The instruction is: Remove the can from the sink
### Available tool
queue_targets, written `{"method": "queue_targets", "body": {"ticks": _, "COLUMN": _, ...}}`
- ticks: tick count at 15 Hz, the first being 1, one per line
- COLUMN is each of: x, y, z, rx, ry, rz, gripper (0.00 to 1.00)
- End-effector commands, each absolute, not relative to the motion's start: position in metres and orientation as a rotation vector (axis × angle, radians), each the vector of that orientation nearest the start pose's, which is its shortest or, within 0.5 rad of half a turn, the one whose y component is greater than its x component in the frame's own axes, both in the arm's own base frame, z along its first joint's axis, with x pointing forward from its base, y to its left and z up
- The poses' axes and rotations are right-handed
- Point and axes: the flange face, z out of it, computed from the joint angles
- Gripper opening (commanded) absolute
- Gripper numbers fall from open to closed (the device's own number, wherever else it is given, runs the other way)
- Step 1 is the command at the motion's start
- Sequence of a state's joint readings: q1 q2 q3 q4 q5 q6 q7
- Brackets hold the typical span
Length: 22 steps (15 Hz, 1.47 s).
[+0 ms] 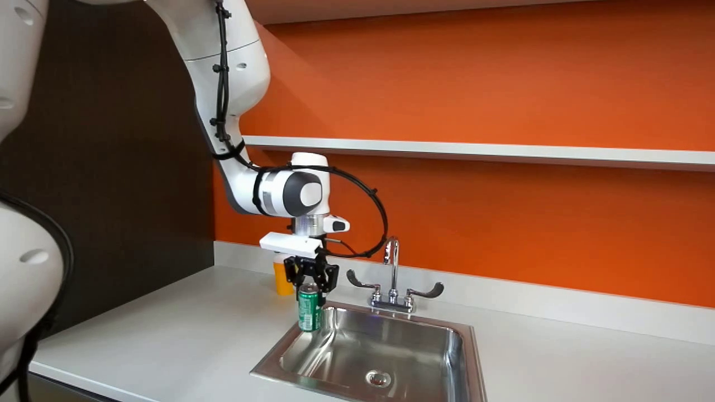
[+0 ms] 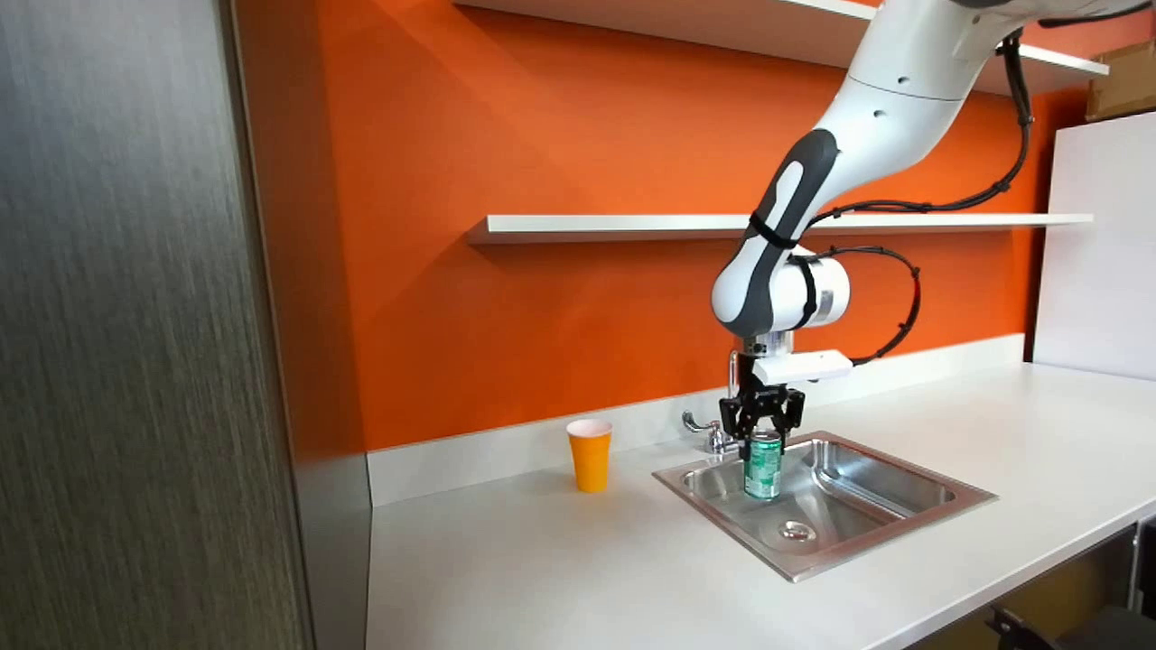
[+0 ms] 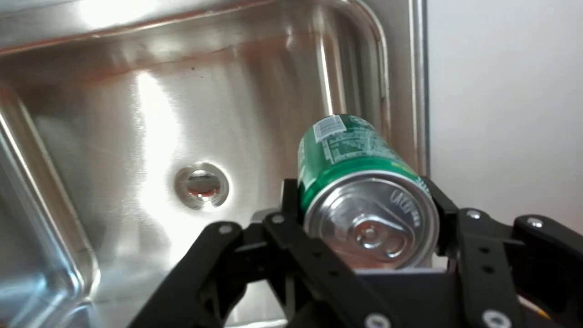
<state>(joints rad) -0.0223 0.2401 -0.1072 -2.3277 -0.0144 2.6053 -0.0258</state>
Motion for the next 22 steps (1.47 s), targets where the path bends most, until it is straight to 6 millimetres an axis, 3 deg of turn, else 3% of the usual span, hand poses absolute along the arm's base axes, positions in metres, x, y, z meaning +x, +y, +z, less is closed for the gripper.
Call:
{"method": "queue_targets", "body": {"ticks": 1, "x": 0.517, "y": -0.025, "z": 0.243, "rx": -3.18, "ry": 0.005, "rz": -0.014, "gripper": 0.38}}
{"method": "queue_targets", "body": {"ticks": 6, "x": 0.516, "y": 0.028, "z": 0.235, "rx": -3.169, "ry": -0.158, "rz": 0.026, "gripper": 0.38}}
{"method": "queue_targets", "body": {"ticks": 10, "x": 0.512, "y": 0.055, "z": 0.227, "rx": -3.162, "ry": -0.242, "rz": 0.058, "gripper": 0.38}}
{"method": "queue_targets", "body": {"ticks": 15, "x": 0.507, "y": 0.069, "z": 0.21, "rx": -3.167, "ry": -0.316, "rz": 0.095, "gripper": 0.38}}
{"method": "queue_targets", "body": {"ticks": 22, "x": 0.504, "y": 0.072, "z": 0.198, "rx": -3.177, "ry": -0.362, "rz": 0.129, "gripper": 0.38}}
